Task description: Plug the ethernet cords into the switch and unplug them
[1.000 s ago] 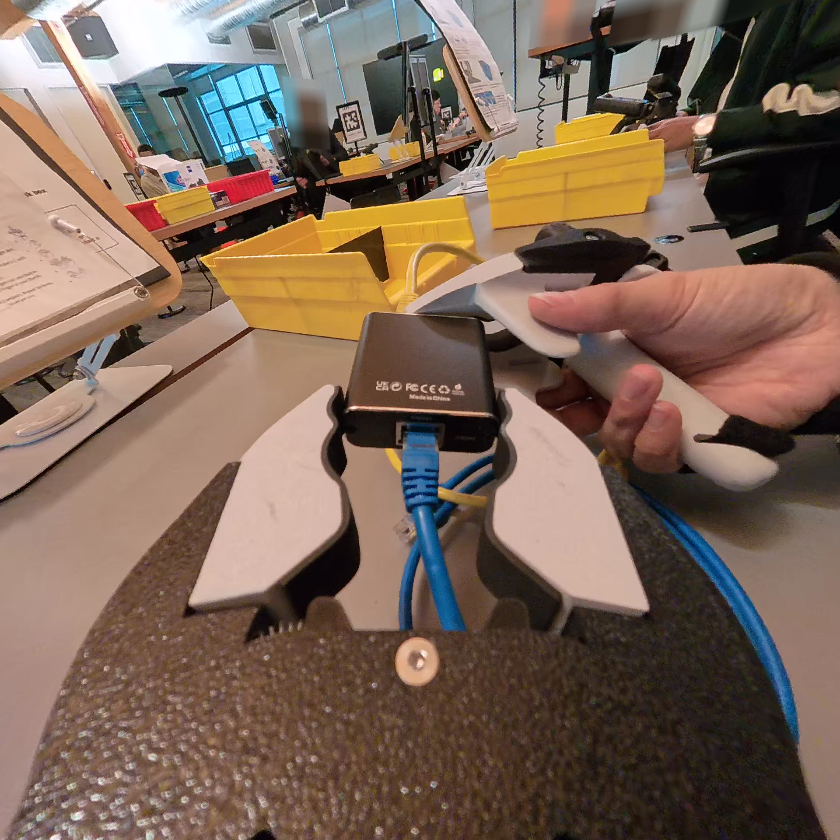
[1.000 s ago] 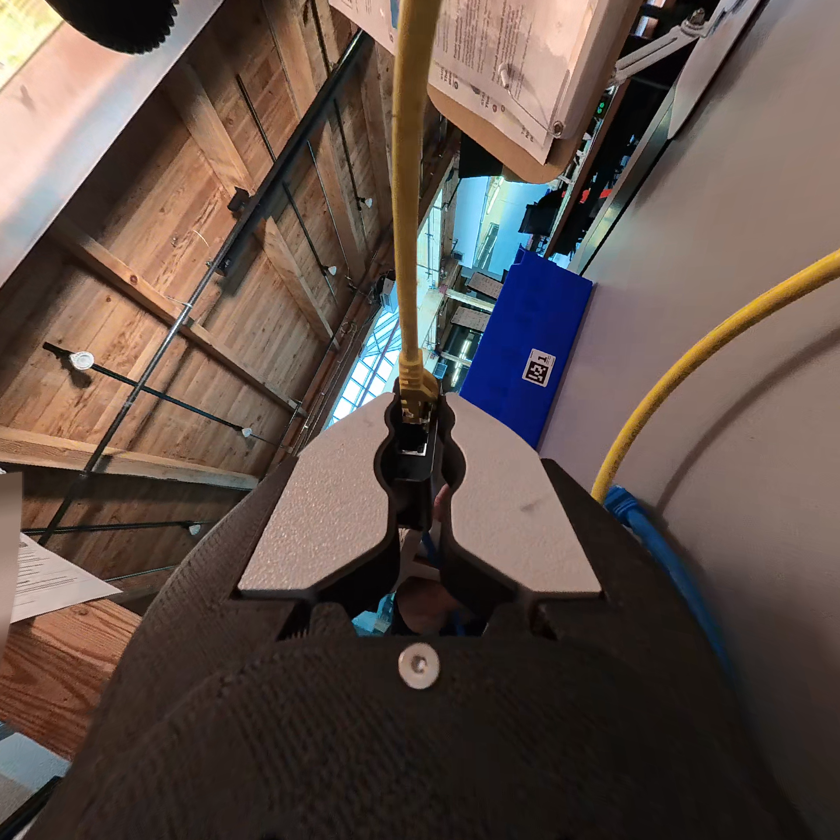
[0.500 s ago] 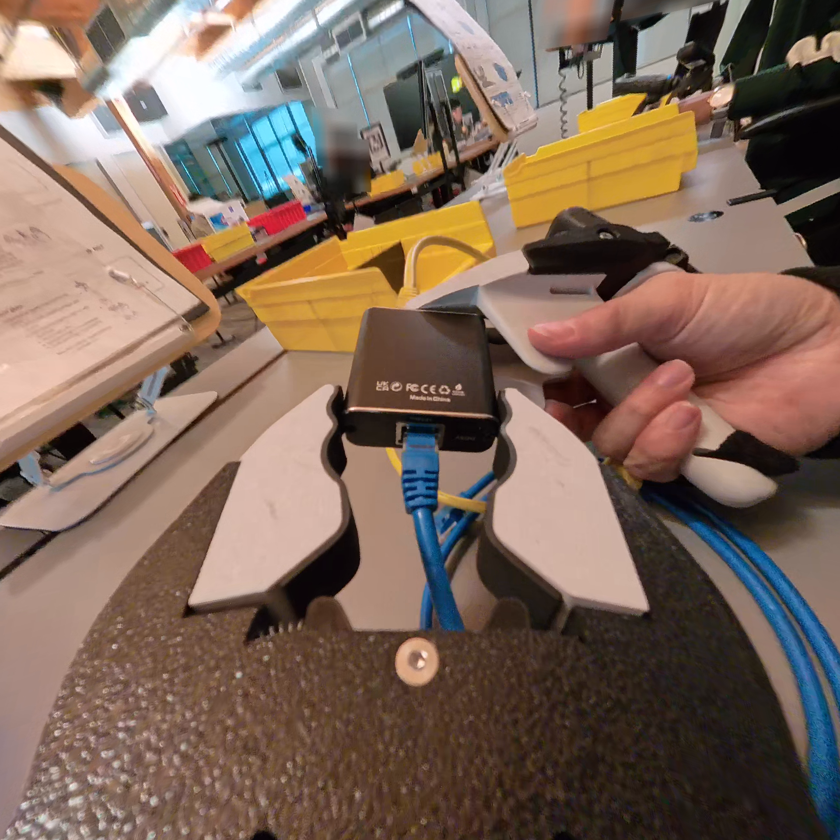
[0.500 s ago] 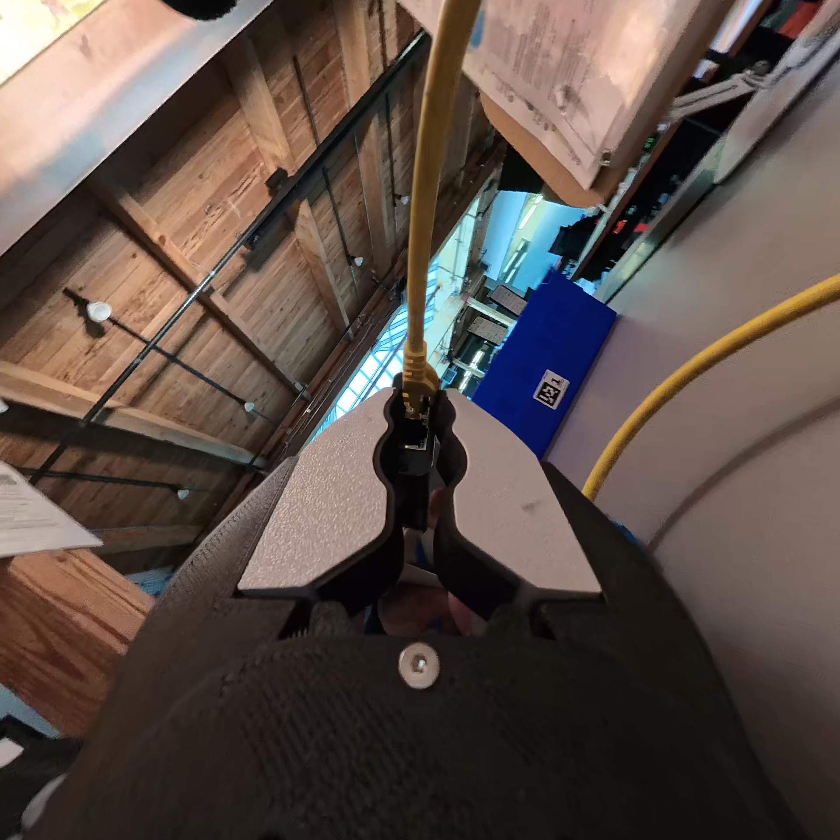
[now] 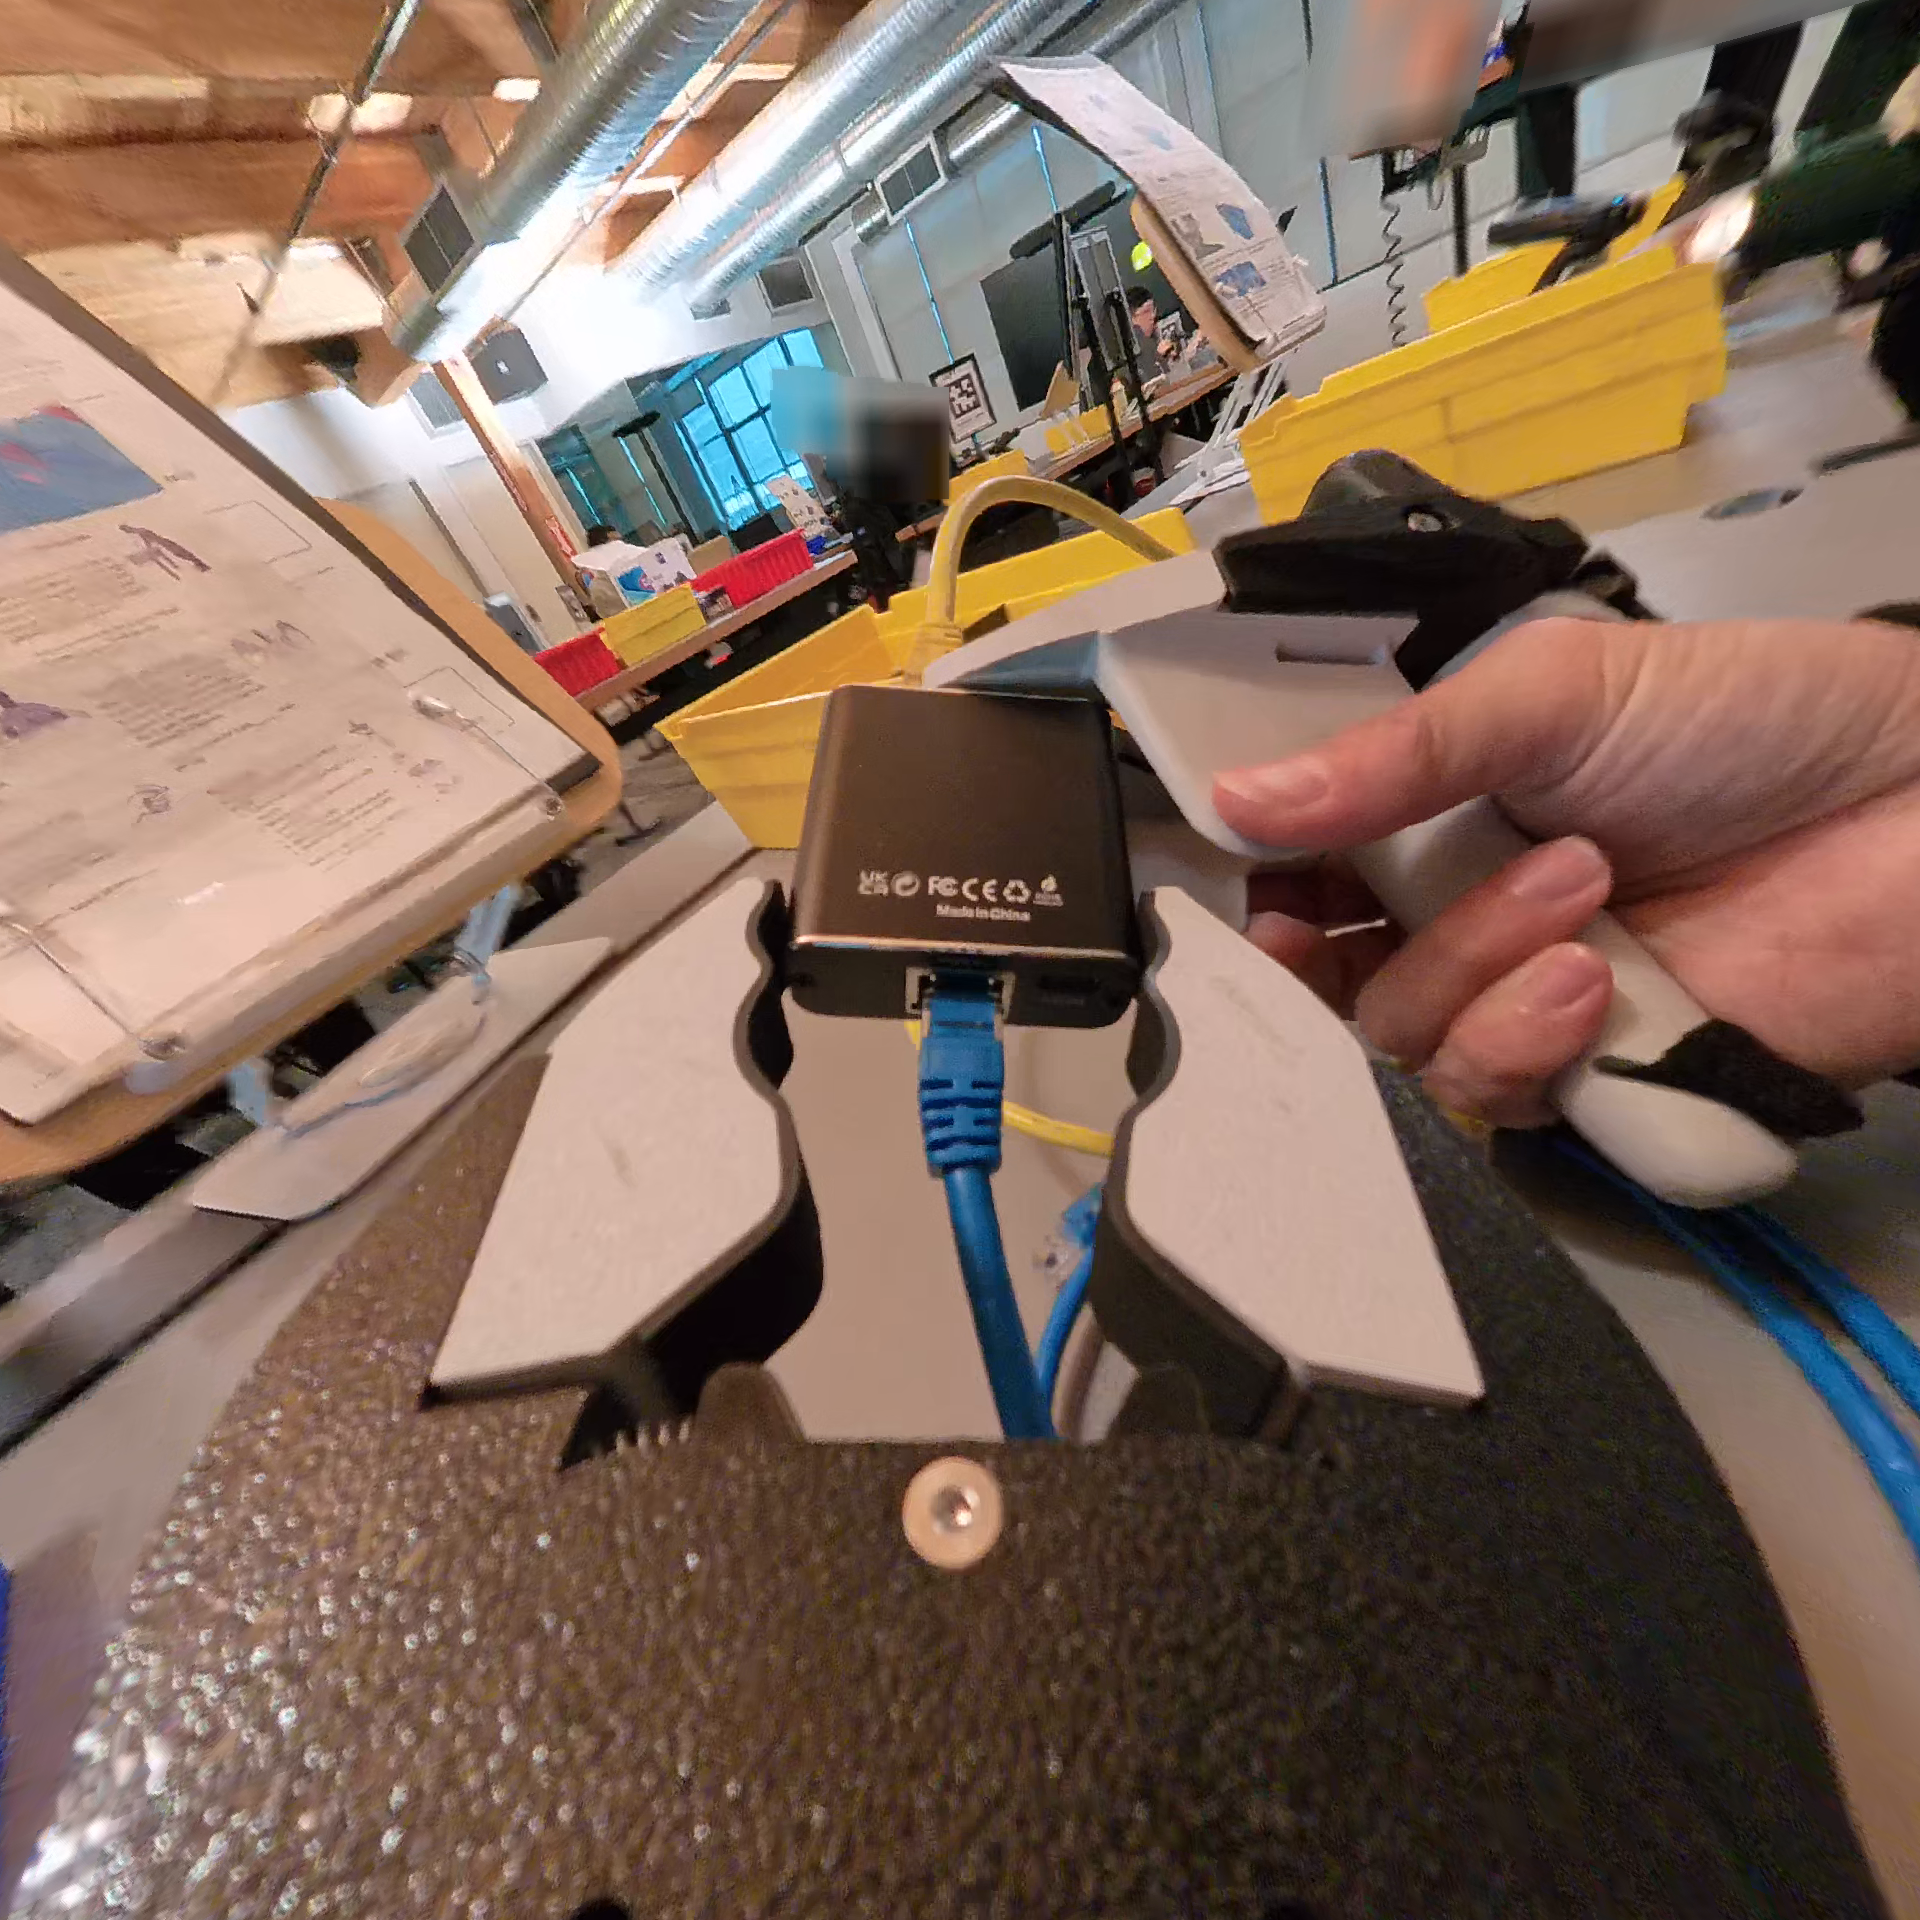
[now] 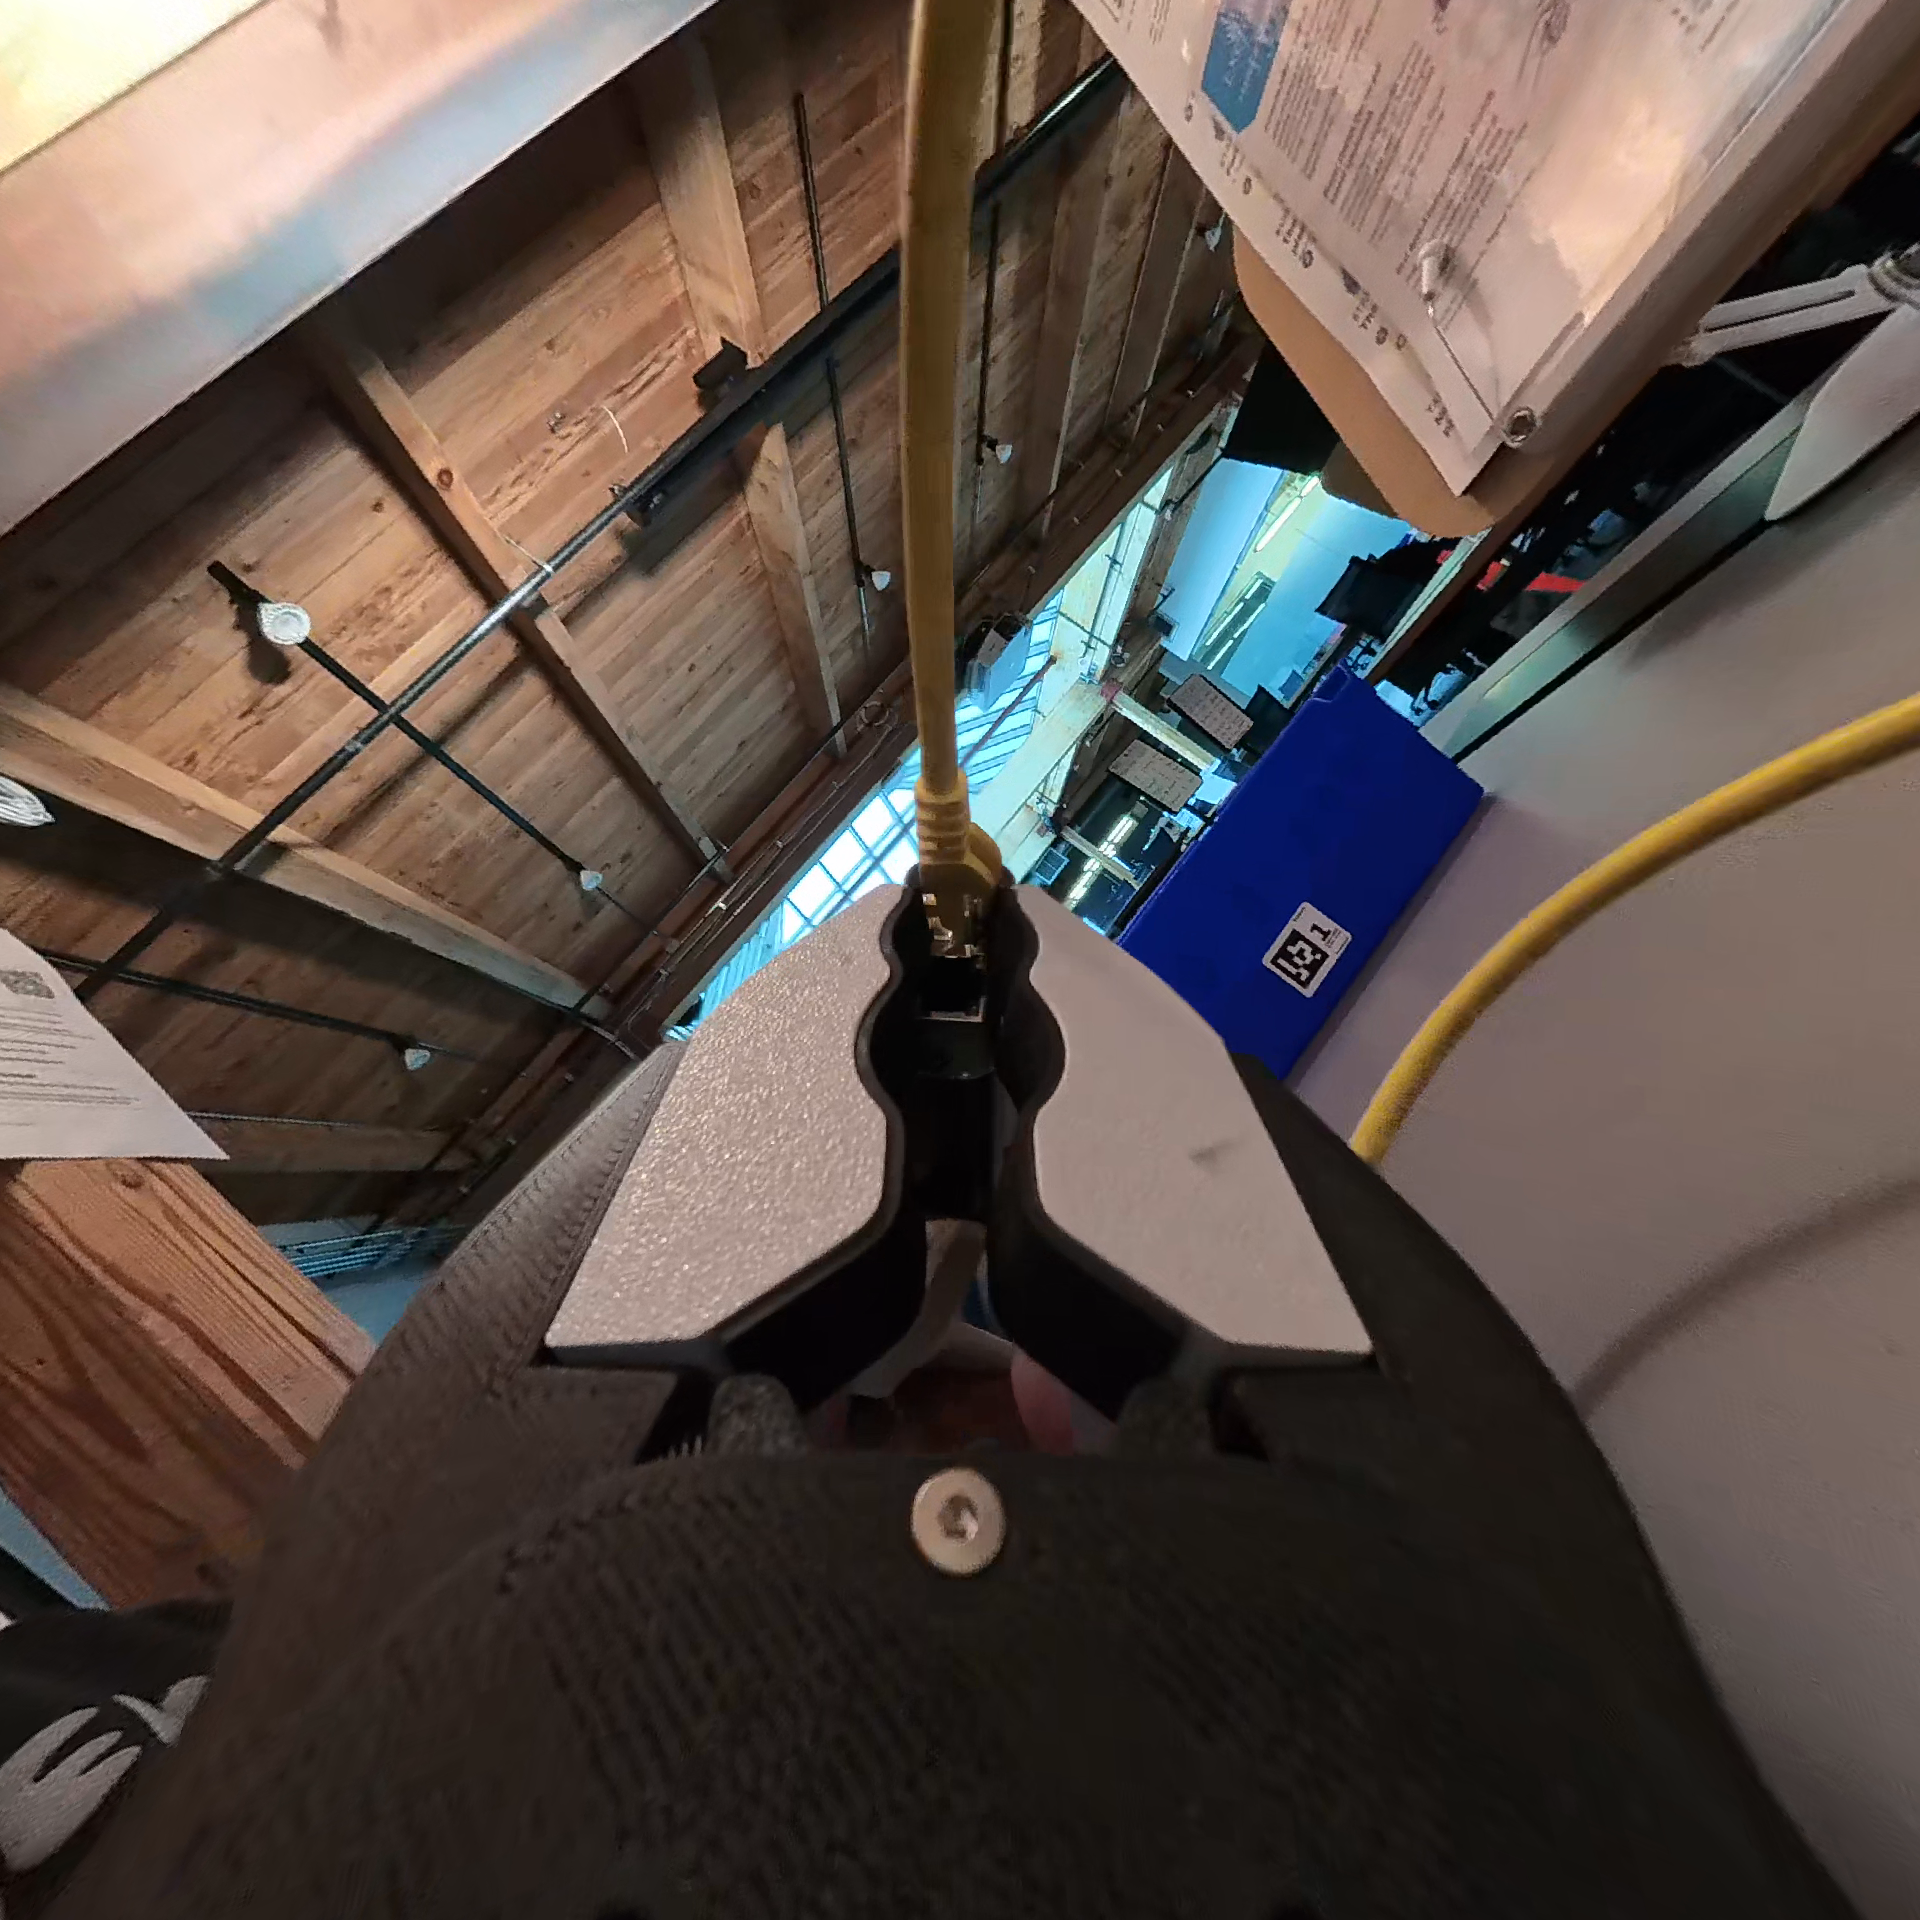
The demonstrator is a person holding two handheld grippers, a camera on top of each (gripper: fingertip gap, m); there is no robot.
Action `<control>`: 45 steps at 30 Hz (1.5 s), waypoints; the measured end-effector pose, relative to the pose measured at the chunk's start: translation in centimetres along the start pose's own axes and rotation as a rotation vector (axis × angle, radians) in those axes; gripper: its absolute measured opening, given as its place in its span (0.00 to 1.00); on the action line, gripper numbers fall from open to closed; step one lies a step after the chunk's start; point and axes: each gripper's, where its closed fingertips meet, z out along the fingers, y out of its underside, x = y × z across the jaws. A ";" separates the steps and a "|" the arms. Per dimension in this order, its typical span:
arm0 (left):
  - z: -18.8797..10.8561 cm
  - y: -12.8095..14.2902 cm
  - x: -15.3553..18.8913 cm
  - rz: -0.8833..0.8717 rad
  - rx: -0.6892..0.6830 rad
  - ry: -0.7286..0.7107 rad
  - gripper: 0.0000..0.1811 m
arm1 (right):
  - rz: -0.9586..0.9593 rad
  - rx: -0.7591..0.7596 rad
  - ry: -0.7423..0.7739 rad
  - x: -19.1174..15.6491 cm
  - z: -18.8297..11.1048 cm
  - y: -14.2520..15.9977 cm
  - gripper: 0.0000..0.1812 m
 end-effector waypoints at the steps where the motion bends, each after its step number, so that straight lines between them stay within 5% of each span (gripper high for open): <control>1: 0.1 0.0 0.1 -0.047 0.000 0.015 0.35 | -0.011 -0.001 0.008 0.1 -0.1 0.0 0.07; 6: 0.3 0.6 -0.1 0.063 -0.056 -0.050 0.35 | -0.032 -0.011 0.004 0.1 0.0 0.0 0.07; 11: 0.4 0.7 0.1 -0.094 -0.041 0.003 0.35 | -0.050 -0.020 0.024 0.5 0.0 -0.2 0.07; 17: 0.2 0.7 -0.4 0.009 -0.062 -0.056 0.35 | -0.073 -0.078 0.031 0.4 0.4 -0.1 0.07; 45: 0.2 0.6 -0.5 -0.043 -0.047 -0.042 0.35 | 0.044 -0.023 0.092 1.2 0.4 -0.1 0.08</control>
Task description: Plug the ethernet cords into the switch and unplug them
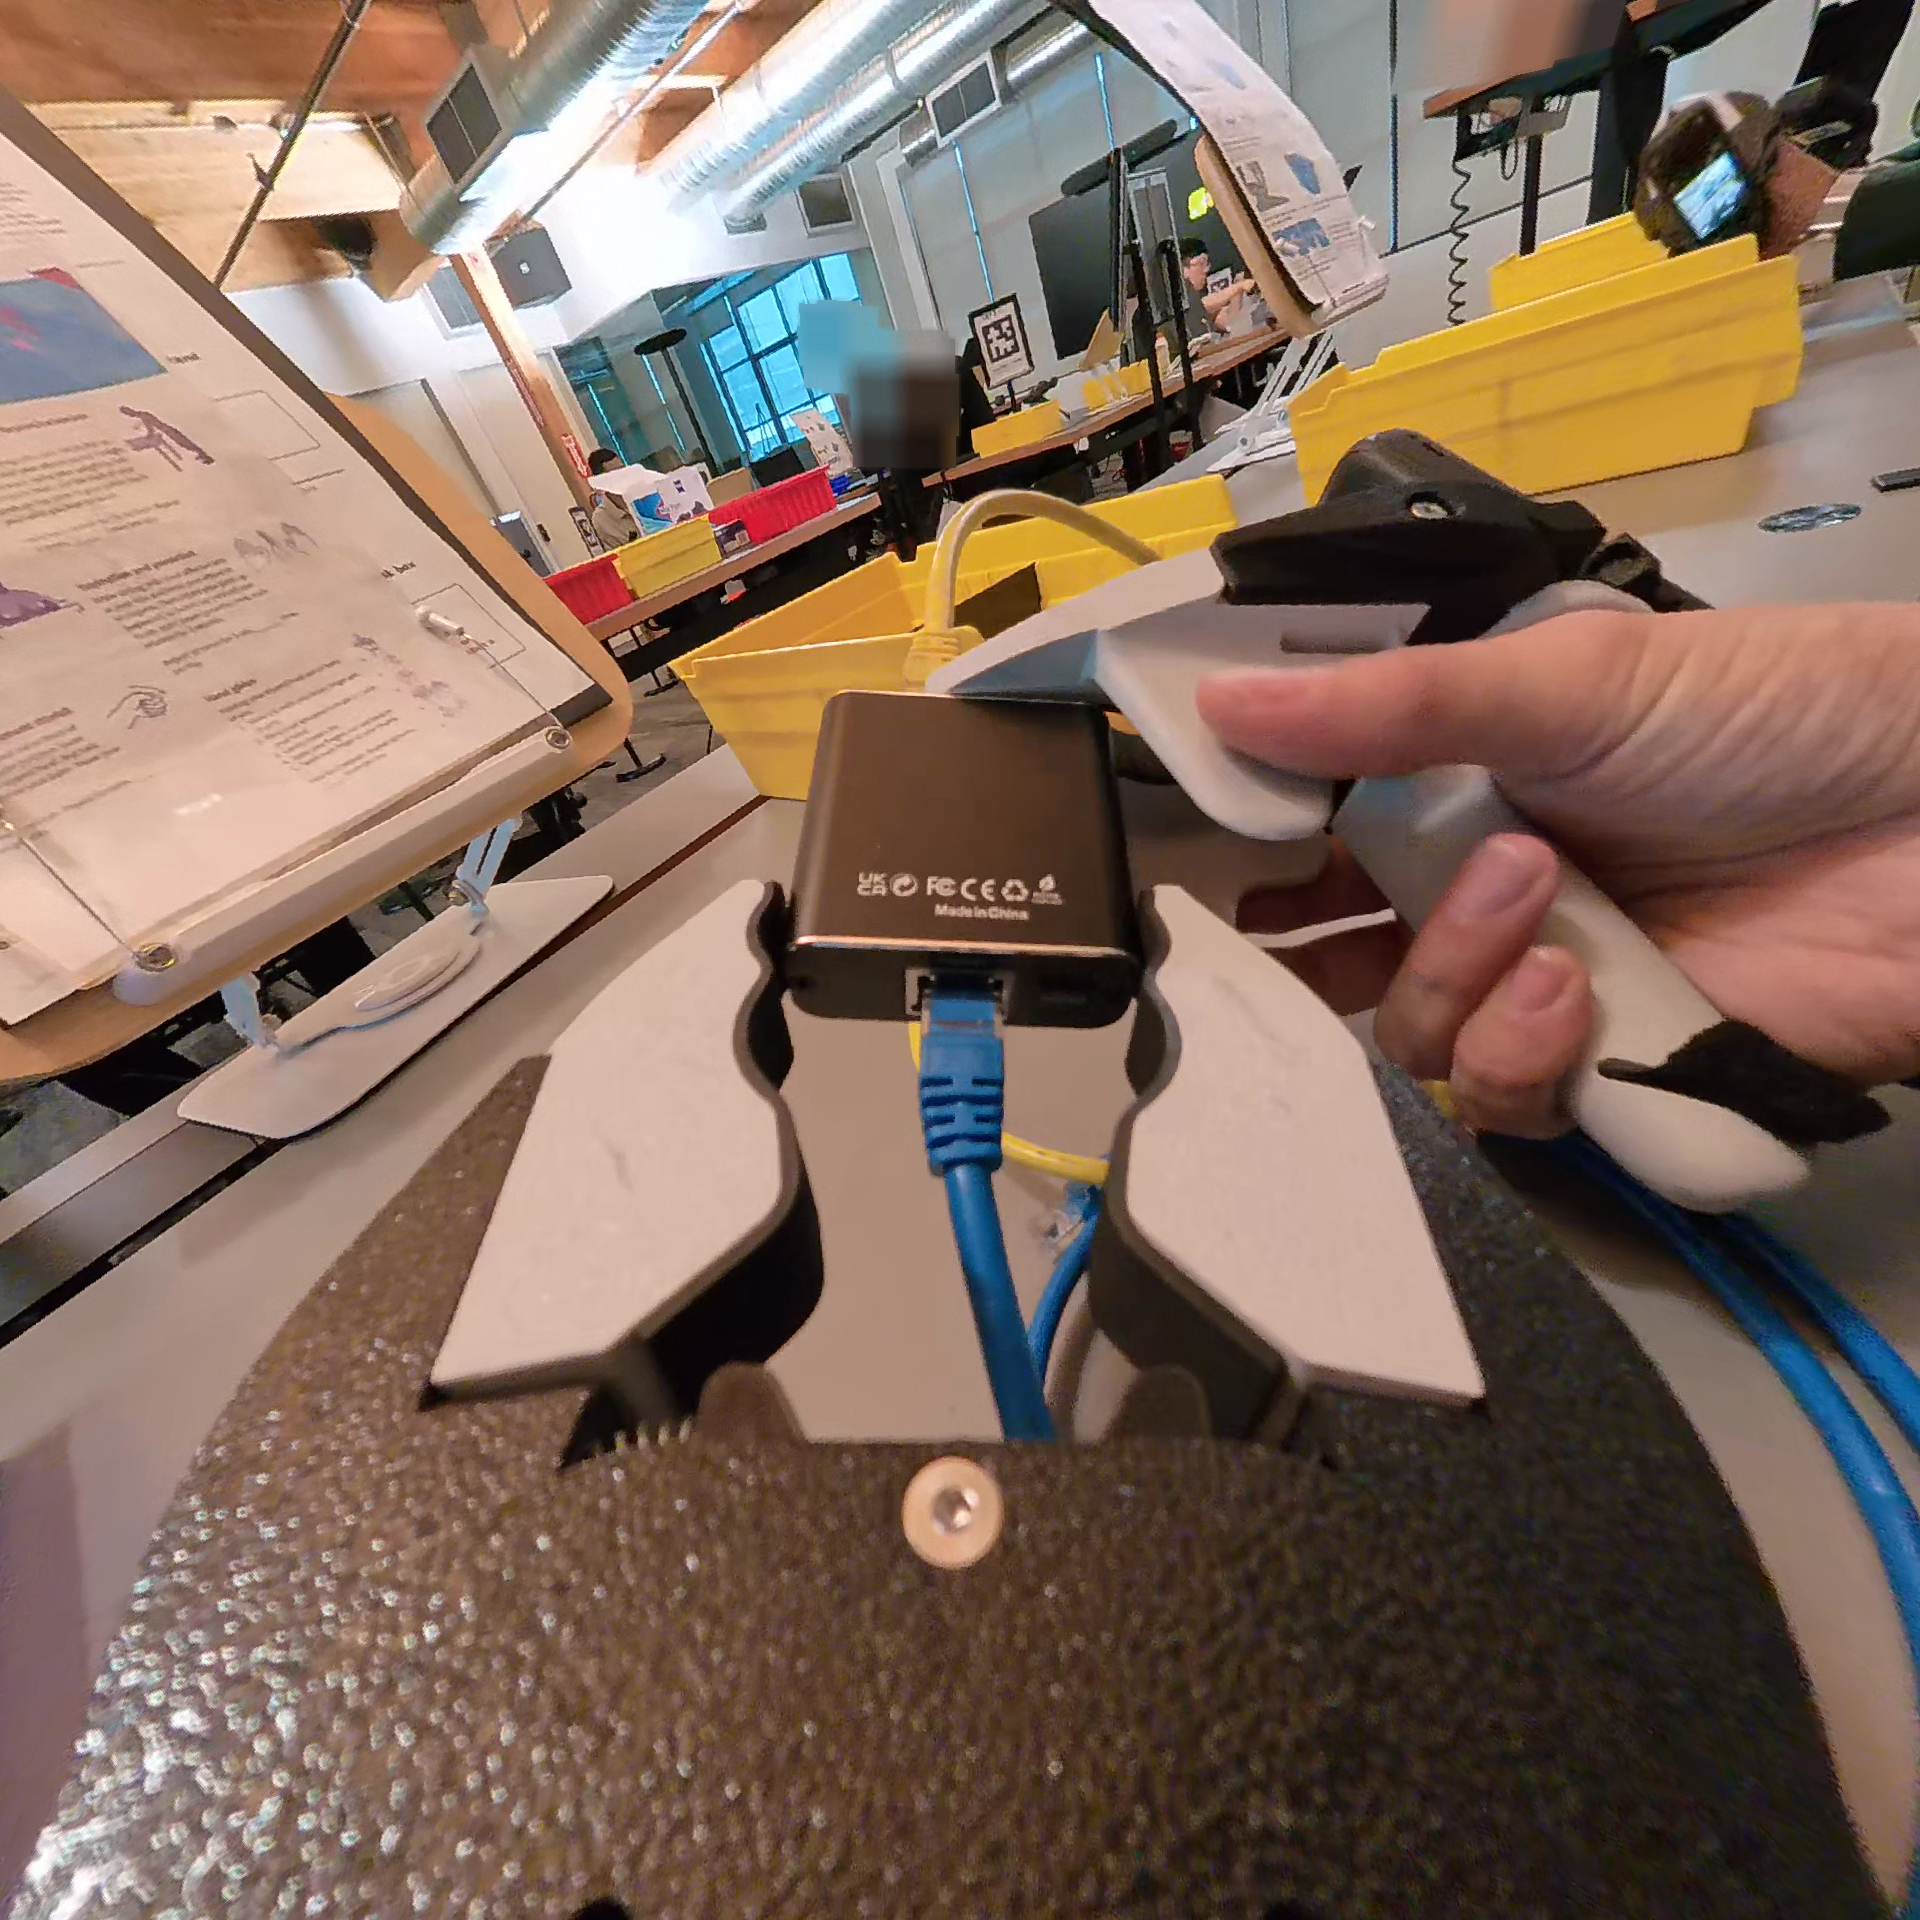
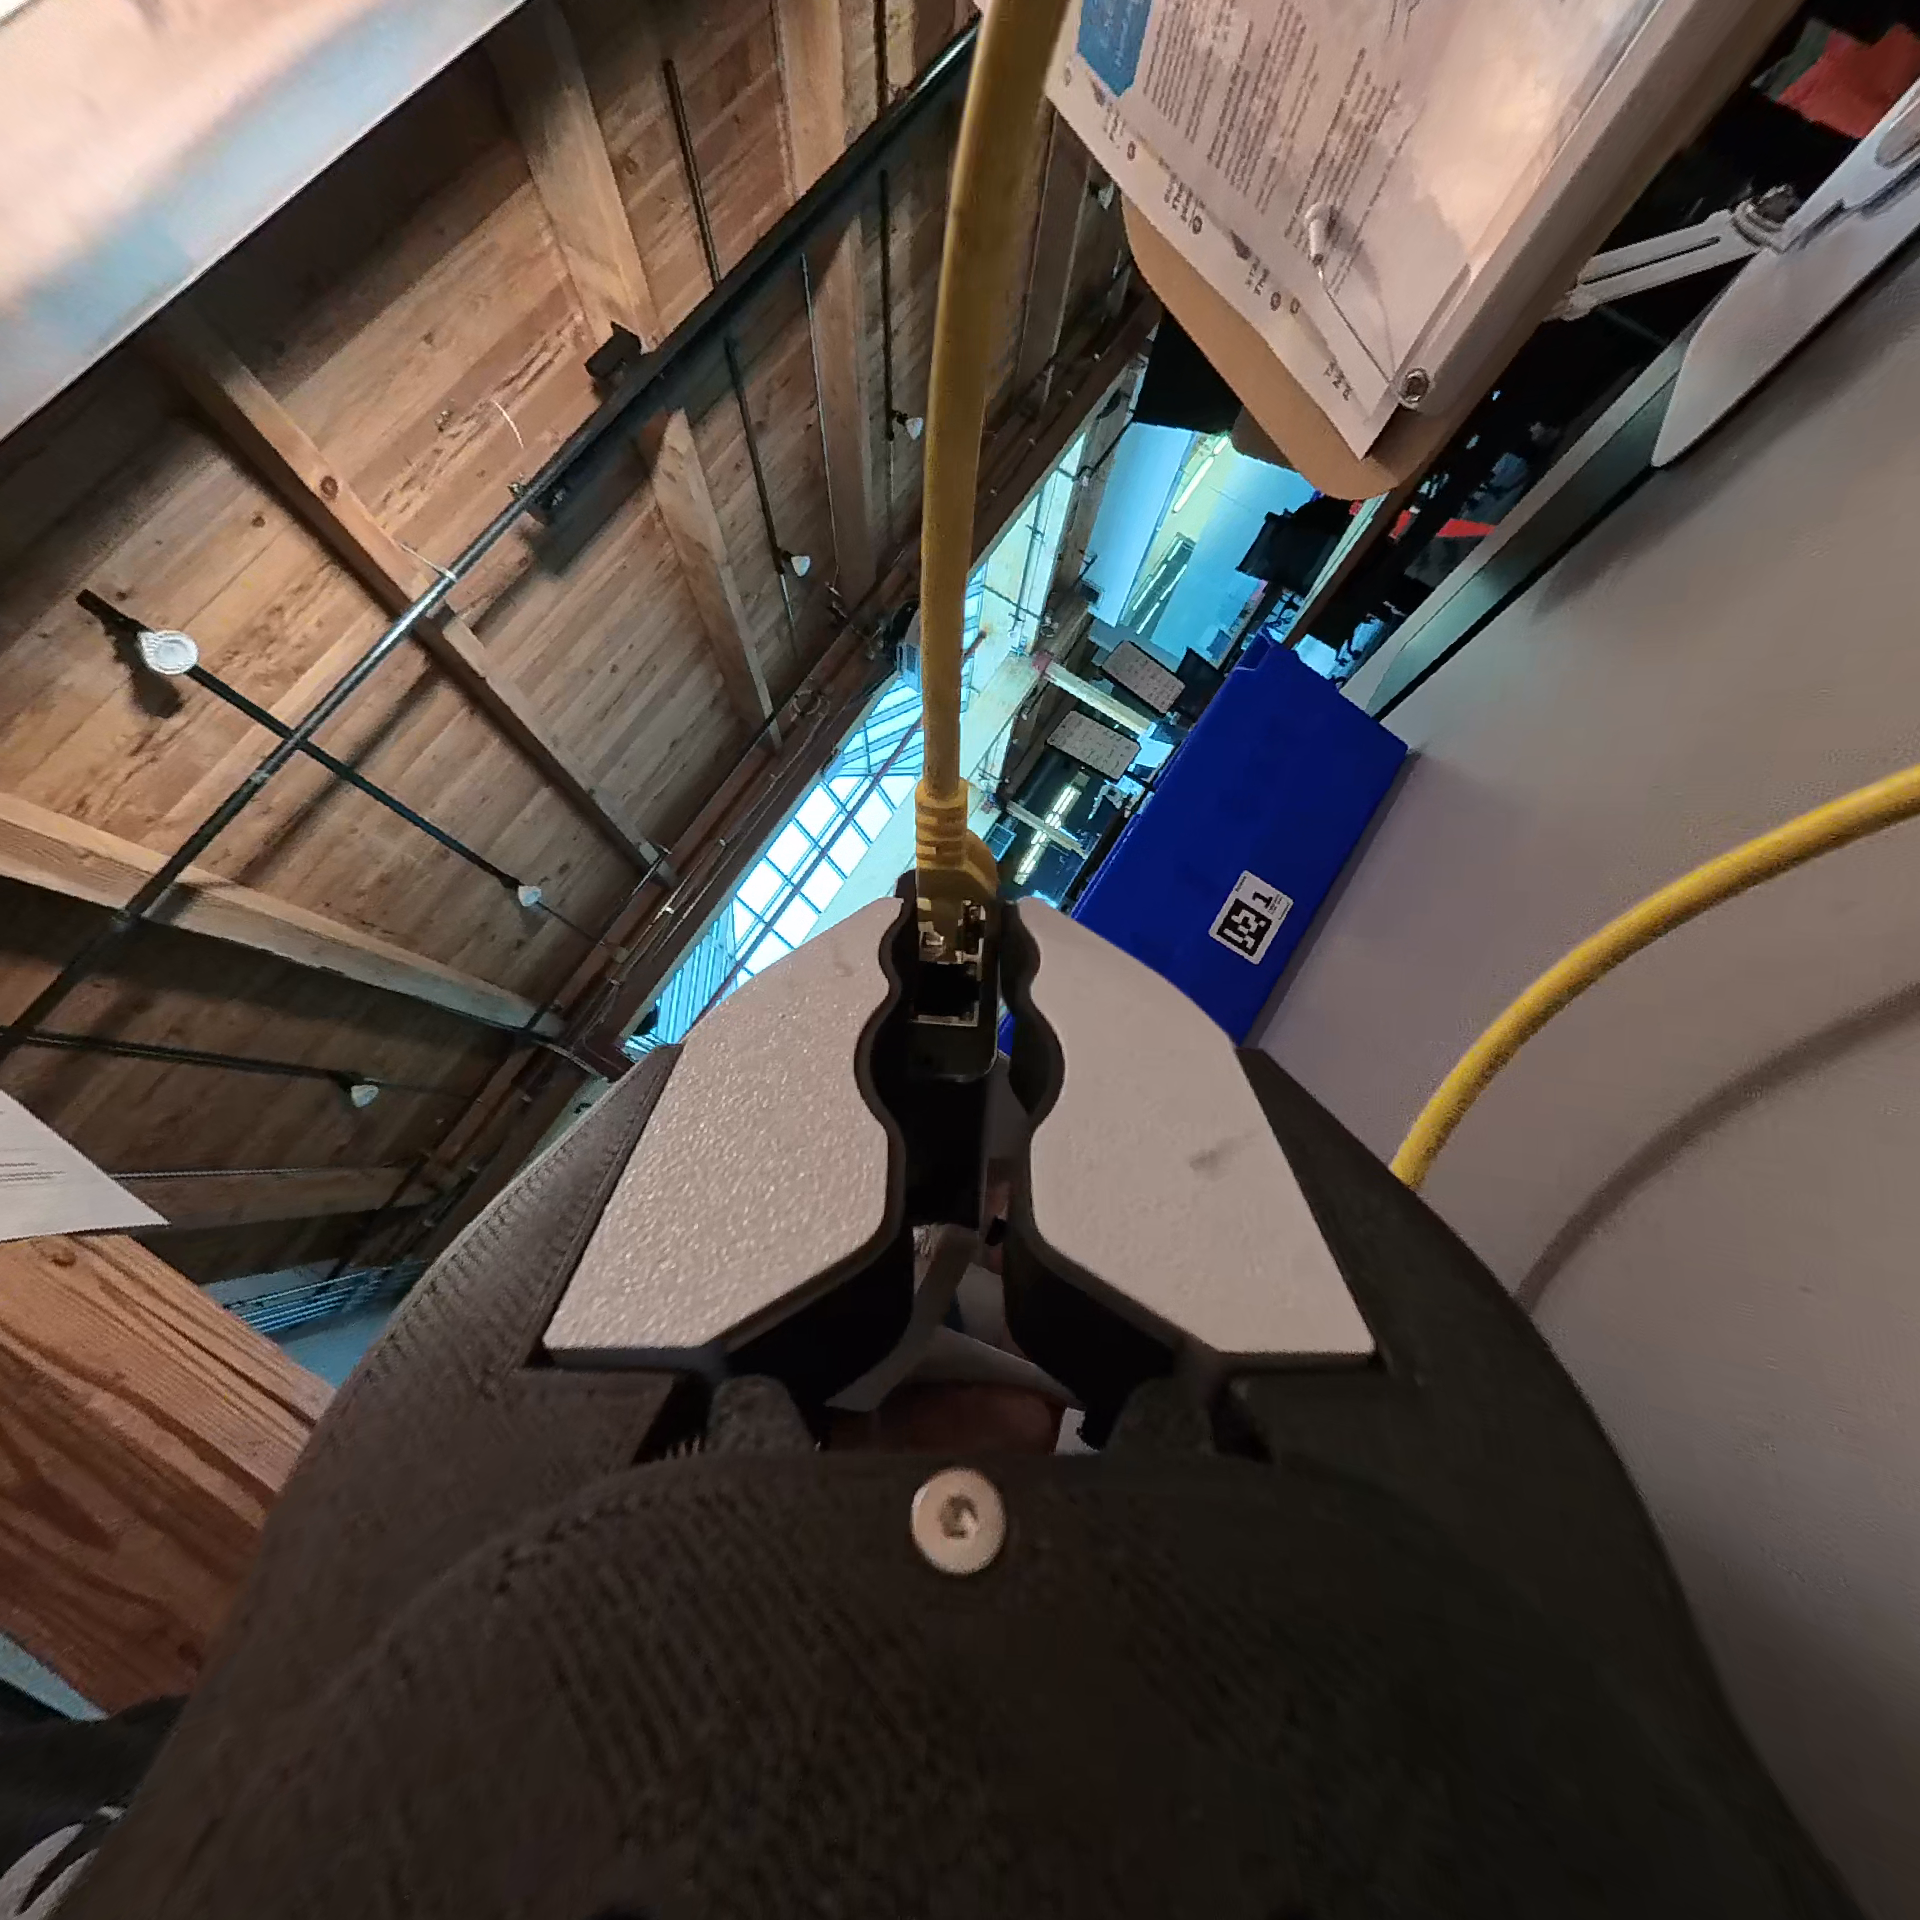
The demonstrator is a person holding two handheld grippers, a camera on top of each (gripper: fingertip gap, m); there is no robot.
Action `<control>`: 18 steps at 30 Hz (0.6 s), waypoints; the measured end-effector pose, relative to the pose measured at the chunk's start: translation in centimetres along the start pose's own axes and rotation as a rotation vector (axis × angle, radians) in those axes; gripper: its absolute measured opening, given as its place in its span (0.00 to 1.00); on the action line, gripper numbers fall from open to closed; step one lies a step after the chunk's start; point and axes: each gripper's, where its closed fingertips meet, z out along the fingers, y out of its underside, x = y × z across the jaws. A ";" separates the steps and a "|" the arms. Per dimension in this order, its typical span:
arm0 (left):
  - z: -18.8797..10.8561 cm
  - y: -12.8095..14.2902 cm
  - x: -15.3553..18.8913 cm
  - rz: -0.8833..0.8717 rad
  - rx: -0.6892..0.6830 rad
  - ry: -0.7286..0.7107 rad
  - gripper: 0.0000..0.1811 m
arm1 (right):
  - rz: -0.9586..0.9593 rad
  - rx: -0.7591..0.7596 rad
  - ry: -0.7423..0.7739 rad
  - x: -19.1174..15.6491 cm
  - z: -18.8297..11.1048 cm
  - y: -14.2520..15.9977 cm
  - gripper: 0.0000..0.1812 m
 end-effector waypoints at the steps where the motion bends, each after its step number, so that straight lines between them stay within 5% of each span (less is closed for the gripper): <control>1: 0.0 0.0 0.0 0.003 -0.001 -0.002 0.35 | -0.015 -0.002 0.004 0.0 0.0 0.0 0.07; 18: 0.1 0.1 -0.6 0.093 -0.035 -0.091 0.35 | -0.097 -0.037 -0.101 -0.6 0.4 -0.2 0.07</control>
